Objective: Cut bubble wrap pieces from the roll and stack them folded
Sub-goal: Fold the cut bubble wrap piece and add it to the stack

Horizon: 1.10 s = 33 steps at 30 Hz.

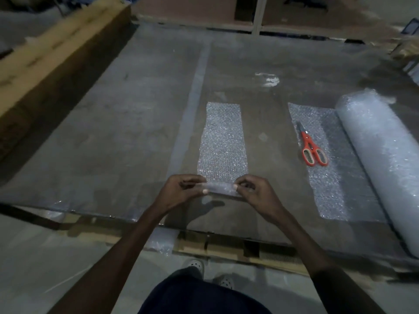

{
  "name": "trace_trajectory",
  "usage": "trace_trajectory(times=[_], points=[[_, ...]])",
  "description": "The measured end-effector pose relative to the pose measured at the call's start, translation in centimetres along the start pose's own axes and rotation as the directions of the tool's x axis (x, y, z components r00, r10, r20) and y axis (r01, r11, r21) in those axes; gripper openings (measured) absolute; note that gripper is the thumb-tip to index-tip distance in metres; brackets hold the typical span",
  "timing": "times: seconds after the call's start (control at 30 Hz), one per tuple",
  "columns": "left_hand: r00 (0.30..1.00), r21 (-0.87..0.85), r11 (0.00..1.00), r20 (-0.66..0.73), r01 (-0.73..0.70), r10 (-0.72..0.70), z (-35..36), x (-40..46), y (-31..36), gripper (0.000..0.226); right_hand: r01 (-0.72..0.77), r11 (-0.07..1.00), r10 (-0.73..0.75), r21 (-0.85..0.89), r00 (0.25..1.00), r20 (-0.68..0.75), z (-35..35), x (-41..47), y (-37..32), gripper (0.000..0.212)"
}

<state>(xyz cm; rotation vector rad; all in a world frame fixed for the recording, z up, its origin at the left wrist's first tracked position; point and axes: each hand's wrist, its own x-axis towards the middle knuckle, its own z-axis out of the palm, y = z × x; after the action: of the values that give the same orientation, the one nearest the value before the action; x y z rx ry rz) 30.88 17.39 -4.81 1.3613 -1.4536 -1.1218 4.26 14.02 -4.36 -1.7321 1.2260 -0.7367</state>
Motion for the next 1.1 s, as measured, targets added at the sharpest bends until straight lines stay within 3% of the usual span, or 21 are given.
trace_trajectory(times=[0.1, 0.2, 0.3, 0.37, 0.47, 0.57, 0.7, 0.97, 1.1], points=[[0.997, 0.02, 0.999, -0.067, -0.031, 0.032, 0.4, 1.4, 0.8, 0.018, -0.063, 0.972, 0.071, 0.225, 0.997, -0.026, -0.4, 1.5, -0.9, 0.004], [0.986, -0.044, 0.999, -0.166, -0.016, 0.009, 0.3, 3.8, 1.2, 0.011, -0.083, 0.944, 0.102, 0.32, 0.994, -0.042, -1.1, 2.8, -1.1, 0.008], [0.984, -0.039, 0.999, -0.173, 0.028, -0.034, -0.6, 6.6, 0.9, 0.004, -0.097, 0.904, 0.143, 0.416, 0.986, -0.082, -1.8, 4.5, -0.7, 0.014], [0.991, 0.007, 0.999, -0.127, 0.034, -0.032, -1.5, 8.7, 0.4, 0.009, -0.104, 0.912, 0.168, 0.396, 0.977, -0.129, -2.1, 6.1, -0.3, 0.006], [0.996, 0.051, 0.998, -0.081, 0.036, -0.032, -2.8, 12.2, -0.5, 0.014, -0.146, 0.929, 0.225, 0.339, 0.953, -0.204, -2.3, 9.2, 0.3, 0.014], [0.99, 0.052, 0.998, -0.136, 0.047, -0.039, -3.8, 15.9, -1.0, 0.012, -0.179, 0.921, 0.281, 0.346, 0.922, -0.269, -2.4, 12.6, 0.3, 0.018], [0.977, 0.051, 0.997, -0.209, 0.055, -0.044, -4.6, 20.8, -1.3, 0.007, -0.234, 0.903, 0.358, 0.359, 0.873, -0.331, -2.9, 16.8, -0.4, 0.006], [0.972, 0.2, 0.973, -0.226, 0.117, -0.07, -5.0, 29.5, -1.3, 0.008, -0.343, 0.895, 0.436, 0.286, 0.812, -0.388, -5.2, 24.7, 0.7, 0.01], [0.958, 0.27, 0.948, -0.273, 0.167, -0.091, -4.9, 32.8, -1.1, 0.012, -0.367, 0.911, 0.413, 0.19, 0.834, -0.365, -6.6, 28.6, 3.9, 0.036]])
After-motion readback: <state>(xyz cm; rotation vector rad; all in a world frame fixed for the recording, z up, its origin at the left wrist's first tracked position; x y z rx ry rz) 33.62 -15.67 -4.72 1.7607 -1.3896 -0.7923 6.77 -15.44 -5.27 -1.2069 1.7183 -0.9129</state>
